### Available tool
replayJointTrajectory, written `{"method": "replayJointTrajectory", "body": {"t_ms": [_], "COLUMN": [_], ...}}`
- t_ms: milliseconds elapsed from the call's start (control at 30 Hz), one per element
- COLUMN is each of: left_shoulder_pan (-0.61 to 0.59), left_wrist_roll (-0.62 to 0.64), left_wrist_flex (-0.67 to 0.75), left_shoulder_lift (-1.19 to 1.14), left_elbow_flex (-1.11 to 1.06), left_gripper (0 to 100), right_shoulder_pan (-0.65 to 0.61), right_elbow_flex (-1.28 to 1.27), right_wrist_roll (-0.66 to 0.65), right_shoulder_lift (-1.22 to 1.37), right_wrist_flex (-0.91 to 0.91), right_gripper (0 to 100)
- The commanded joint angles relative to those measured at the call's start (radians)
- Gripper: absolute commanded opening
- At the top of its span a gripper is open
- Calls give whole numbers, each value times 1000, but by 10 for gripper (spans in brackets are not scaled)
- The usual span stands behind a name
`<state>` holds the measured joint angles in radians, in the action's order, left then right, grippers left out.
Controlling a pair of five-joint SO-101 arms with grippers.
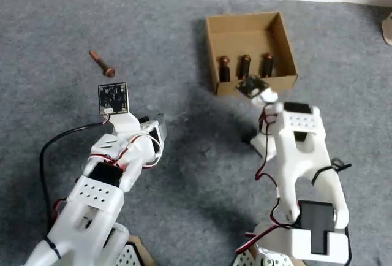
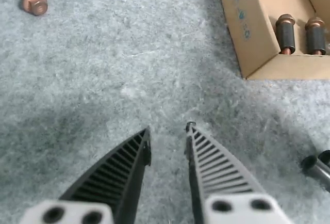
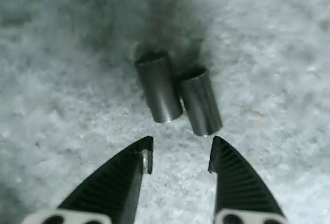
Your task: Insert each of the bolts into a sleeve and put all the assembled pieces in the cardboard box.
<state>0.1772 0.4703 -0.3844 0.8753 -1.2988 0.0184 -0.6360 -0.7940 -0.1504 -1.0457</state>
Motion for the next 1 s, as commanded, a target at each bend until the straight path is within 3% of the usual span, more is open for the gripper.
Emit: {"method": "replayJointTrajectory", "body": {"t_ms": [0,167,967], "left_shoulder_pan": [-8,-10,-10], "left_wrist_roll": [-9,-9,-11], "left_wrist_flex": [25,25,25], "left_shoulder_lift": [10,10,10], "left_elbow_flex": [13,13,15], "left_gripper": [116,116,116], "right_shoulder_pan": [-12,-10,-90], "right_elbow_flex": [-35,-68,-67], "right_wrist_roll": [-72,-161,-166], "right_shoulder_lift": [-45,-38,-36], "right_wrist_flex": [84,177,213], "right_gripper": [168,168,168]}}
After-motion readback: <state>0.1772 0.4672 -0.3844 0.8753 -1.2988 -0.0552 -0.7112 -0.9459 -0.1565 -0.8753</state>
